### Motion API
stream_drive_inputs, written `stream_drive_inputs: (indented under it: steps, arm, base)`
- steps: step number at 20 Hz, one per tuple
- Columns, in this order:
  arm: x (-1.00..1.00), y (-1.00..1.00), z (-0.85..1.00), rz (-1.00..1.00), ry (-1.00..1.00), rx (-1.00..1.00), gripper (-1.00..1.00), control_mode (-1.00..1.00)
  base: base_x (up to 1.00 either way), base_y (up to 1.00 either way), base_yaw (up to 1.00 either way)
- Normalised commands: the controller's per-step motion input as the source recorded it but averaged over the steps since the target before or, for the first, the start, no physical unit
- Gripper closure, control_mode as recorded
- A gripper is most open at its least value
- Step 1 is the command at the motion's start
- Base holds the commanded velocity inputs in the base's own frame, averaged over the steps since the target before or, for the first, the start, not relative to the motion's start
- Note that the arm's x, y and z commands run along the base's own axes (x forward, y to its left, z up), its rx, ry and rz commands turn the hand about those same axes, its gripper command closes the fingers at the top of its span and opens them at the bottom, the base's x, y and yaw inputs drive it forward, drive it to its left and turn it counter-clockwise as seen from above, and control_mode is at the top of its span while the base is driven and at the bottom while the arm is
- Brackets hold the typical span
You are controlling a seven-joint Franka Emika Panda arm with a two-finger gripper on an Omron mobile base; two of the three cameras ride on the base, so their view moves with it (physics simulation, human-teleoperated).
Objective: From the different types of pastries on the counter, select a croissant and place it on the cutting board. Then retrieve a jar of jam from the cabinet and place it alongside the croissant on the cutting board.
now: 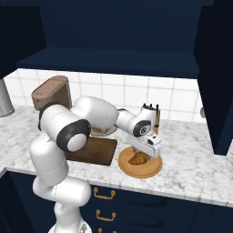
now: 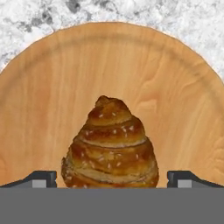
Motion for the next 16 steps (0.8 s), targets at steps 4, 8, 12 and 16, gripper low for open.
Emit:
stream_drive_inputs:
  steps: [4,8,12,16]
  arm:
    - [0.0,0.0,-0.31,0.1,0.0,0.0,-1.0,-1.0]
    - [0.0,0.0,-0.3,0.07,0.0,0.0,-1.0,-1.0]
    - [0.01,0.0,-0.37,0.0,0.0,0.03,-1.0,-1.0]
    - [0.01,0.0,-0.17,0.0,-0.01,0.03,1.0,-1.0]
  base:
    - [0.0,0.0,0.0]
    - [0.0,0.0,0.0]
    - [0.0,0.0,0.0]
    - [0.0,0.0,0.0]
